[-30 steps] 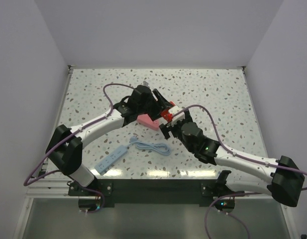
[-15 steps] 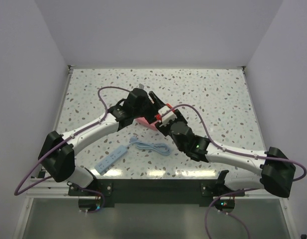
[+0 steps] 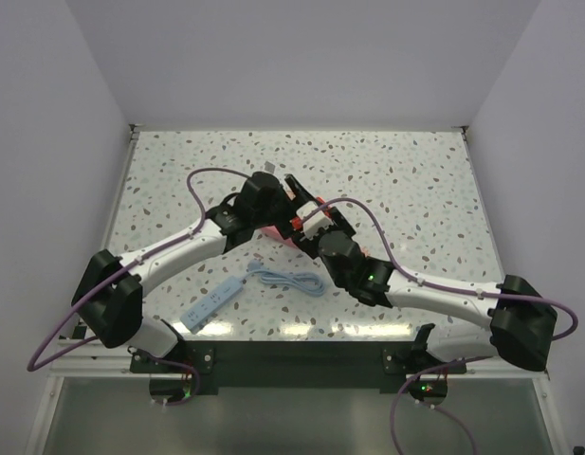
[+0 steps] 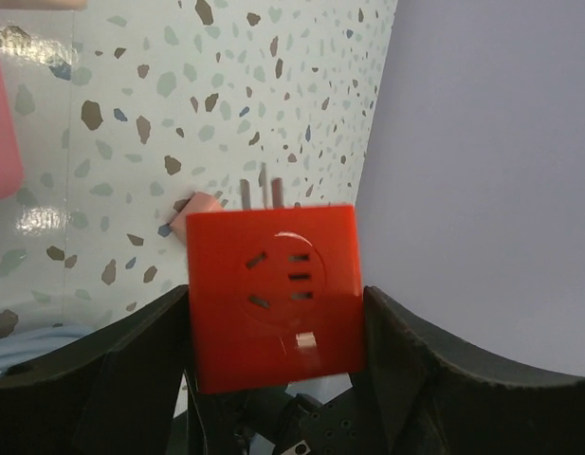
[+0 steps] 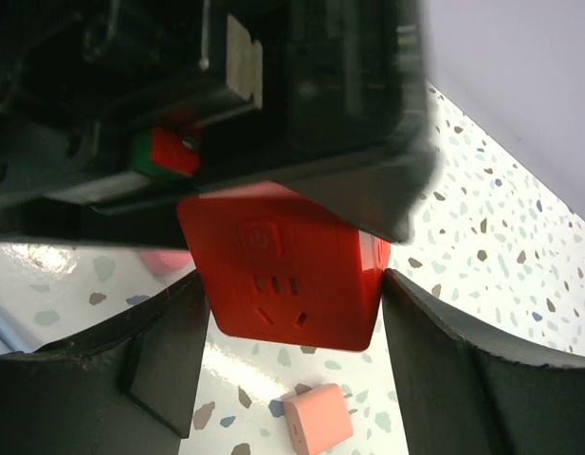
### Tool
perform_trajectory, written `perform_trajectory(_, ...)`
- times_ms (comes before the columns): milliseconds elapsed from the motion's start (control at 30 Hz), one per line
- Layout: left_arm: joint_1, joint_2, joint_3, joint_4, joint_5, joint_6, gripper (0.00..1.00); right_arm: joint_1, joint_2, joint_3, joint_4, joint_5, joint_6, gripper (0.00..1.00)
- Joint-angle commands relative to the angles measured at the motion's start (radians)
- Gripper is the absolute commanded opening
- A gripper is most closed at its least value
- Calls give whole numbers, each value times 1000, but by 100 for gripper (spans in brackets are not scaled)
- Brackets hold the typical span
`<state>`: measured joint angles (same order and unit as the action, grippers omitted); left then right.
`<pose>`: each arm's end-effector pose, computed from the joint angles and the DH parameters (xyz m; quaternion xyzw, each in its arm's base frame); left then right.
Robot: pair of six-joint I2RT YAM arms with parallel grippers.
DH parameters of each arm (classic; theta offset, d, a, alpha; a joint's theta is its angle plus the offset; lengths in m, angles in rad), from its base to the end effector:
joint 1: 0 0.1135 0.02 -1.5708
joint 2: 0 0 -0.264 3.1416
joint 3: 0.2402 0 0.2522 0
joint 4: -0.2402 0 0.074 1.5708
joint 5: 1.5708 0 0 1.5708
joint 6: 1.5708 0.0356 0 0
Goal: Insert the plug
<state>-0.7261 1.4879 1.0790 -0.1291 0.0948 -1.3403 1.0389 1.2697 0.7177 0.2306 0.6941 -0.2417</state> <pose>0.2526 -0.2288 0.2782 -0.2403 0.8351 -0.4447 0.2172 0.1606 0.2280 0.2562 -0.2962 0.7305 -0.0408 0.6139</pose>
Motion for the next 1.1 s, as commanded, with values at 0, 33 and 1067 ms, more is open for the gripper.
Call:
perform_trajectory(0, -13, -35, 2, 114, 131, 10, 80, -3, -15, 14, 55, 4, 10, 0)
perform_trajectory(33, -10, -32, 4, 114, 123, 13, 82, -4, -27, 12, 53, 2, 12, 0)
perform_trajectory(1067, 221, -173, -269, 356, 114, 438, 95, -266, -84, -37, 59, -571, 203, 0)
